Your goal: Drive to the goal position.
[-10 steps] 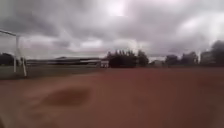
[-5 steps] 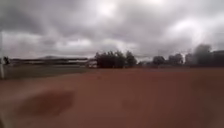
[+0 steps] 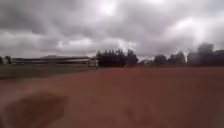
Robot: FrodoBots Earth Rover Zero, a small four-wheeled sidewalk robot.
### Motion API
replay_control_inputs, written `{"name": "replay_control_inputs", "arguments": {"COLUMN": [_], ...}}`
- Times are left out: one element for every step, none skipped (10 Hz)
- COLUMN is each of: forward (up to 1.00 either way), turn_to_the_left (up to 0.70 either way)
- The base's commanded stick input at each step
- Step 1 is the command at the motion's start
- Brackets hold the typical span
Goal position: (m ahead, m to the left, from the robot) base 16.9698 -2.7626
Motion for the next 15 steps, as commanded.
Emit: {"name": "replay_control_inputs", "arguments": {"forward": [0.7, 0.7, 0.7, 0.7, 0.7, 0.7, 0.7, 0.7, 0.7, 0.7, 0.7, 0.7, 0.7, 0.7, 0.7], "turn_to_the_left": [0.0, 0.0, 0.0, 0.0, 0.0, 0.0, 0.0, 0.0, 0.0, 0.0, 0.0, 0.0, 0.0, 0.0, 0.0]}}
